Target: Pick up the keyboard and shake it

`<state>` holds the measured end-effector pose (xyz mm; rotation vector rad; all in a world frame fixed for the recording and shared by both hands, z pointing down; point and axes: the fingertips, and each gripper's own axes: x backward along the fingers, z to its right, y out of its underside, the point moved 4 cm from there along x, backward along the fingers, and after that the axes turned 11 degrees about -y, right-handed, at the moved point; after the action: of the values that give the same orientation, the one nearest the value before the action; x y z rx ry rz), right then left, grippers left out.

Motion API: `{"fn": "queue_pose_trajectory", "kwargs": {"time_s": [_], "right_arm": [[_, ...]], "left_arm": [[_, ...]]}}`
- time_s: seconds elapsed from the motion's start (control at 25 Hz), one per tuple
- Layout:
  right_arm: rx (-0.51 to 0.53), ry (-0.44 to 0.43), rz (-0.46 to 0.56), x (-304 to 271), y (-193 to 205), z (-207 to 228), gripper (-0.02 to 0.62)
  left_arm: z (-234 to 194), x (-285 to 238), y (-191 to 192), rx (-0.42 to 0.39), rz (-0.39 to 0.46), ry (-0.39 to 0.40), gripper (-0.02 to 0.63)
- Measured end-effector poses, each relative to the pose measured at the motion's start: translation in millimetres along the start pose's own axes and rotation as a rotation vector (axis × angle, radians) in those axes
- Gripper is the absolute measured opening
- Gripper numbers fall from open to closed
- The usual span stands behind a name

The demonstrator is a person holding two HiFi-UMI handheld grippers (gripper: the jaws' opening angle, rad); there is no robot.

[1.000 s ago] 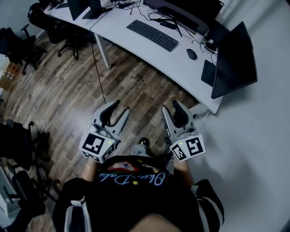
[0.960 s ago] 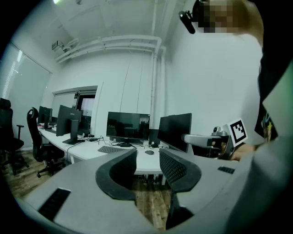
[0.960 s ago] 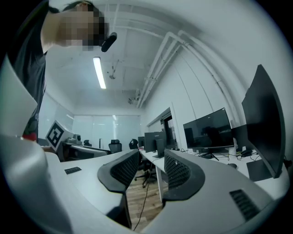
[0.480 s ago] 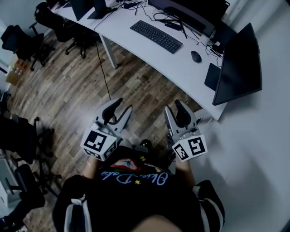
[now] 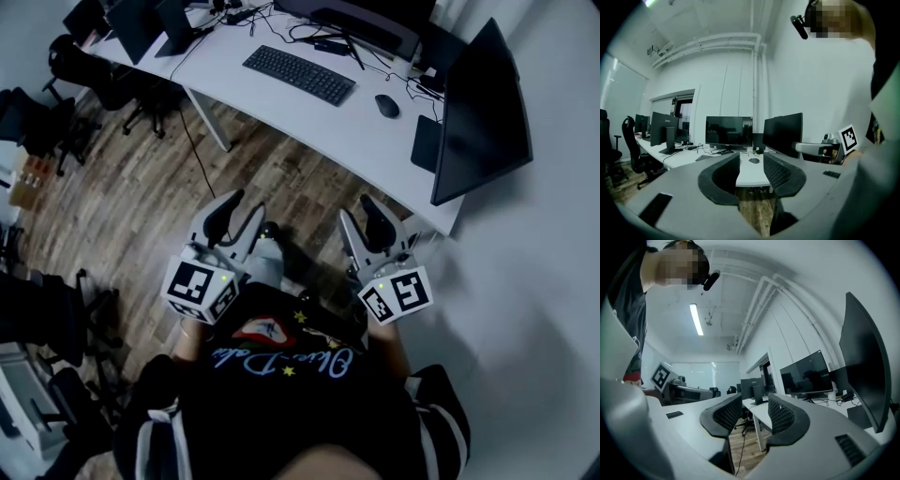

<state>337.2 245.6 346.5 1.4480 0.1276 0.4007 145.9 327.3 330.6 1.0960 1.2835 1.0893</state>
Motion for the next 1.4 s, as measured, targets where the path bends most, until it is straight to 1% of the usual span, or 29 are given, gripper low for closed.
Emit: {"fn": "queue_pose_trajectory", "kwargs": {"time_s": [0.24, 0.36, 0.56, 0.64, 0.84, 0.96, 1.08, 1.16, 1.24, 1.4], "right_arm": [[0.021, 0.026, -0.003, -19, -1, 26, 0.141], [0.026, 0.061, -0.007, -35, 2, 40, 0.141], [0.029, 0.131, -0.018, -74, 10, 75, 0.142], [0.039, 0.157, -0.039, -95, 12, 90, 0.143], [0.033, 0.230, -0.081, -149, 12, 127, 0.143], [0.035, 0.255, -0.122, -180, 17, 146, 0.144], [0.040, 0.286, -0.157, -208, 19, 166, 0.144], [0.036, 0.308, -0.167, -225, 20, 180, 0.144], [0.032, 0.326, -0.173, -241, 22, 191, 0.144], [0.029, 0.358, -0.185, -271, 26, 211, 0.146]], "left_arm": [[-19, -39, 1, 0.029, 0.003, 0.024, 0.135], [-36, -65, 1, 0.041, 0.012, 0.046, 0.135], [-72, -125, 2, 0.049, 0.007, 0.093, 0.135], [-89, -150, 1, 0.049, 0.006, 0.121, 0.135], [-133, -214, -6, 0.060, -0.029, 0.181, 0.135], [-163, -248, -7, 0.083, -0.018, 0.197, 0.135], [-193, -282, -7, 0.088, -0.022, 0.207, 0.135], [-213, -302, -5, 0.090, -0.040, 0.206, 0.135], [-230, -319, -2, 0.105, -0.077, 0.206, 0.135], [-261, -351, 5, 0.117, -0.099, 0.209, 0.135]]}}
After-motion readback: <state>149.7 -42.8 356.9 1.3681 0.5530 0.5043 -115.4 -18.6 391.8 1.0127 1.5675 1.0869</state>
